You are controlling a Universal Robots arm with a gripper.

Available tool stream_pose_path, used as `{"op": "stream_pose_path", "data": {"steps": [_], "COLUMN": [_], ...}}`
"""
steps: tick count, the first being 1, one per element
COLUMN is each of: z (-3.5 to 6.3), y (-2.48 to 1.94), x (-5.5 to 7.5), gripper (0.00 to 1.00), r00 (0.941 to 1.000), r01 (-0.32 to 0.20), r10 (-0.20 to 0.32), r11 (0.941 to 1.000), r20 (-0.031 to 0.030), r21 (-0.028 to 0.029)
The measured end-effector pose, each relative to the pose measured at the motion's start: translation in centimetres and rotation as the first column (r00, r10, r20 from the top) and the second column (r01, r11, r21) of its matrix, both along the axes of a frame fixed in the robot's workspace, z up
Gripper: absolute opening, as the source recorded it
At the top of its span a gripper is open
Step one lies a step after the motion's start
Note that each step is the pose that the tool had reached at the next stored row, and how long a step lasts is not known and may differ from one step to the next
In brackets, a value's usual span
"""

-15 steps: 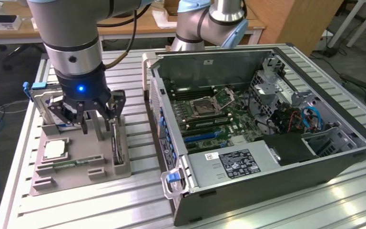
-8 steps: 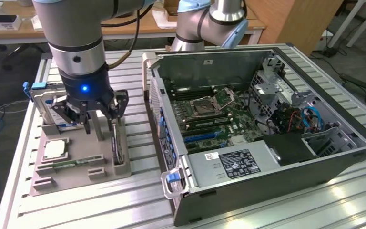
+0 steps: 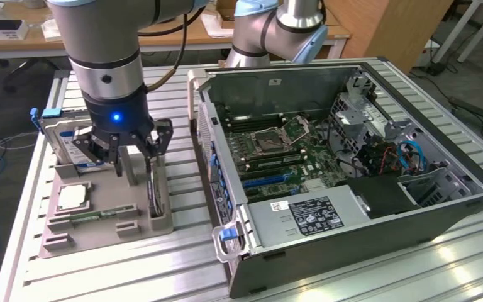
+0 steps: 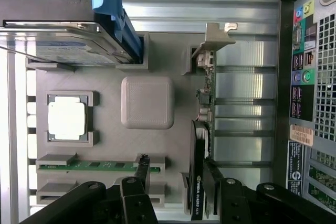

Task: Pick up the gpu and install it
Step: 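Pick up the gpu and move the gpu toward the slot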

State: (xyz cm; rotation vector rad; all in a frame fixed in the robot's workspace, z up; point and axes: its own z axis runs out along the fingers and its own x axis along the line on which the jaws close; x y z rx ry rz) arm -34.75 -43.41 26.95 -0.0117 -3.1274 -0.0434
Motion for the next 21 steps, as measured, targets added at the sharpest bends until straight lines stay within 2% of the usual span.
{"op": "stream_pose_path", "data": {"steps": [21], "z": [-0.92], "y": [0.0], "x": [1.2], "gripper": [0.53], "r00": [1.0], "r01": [0.0], "r10": [0.0], "r11": [1.0], "r20": [0.0002], "r21": [0.0]}}
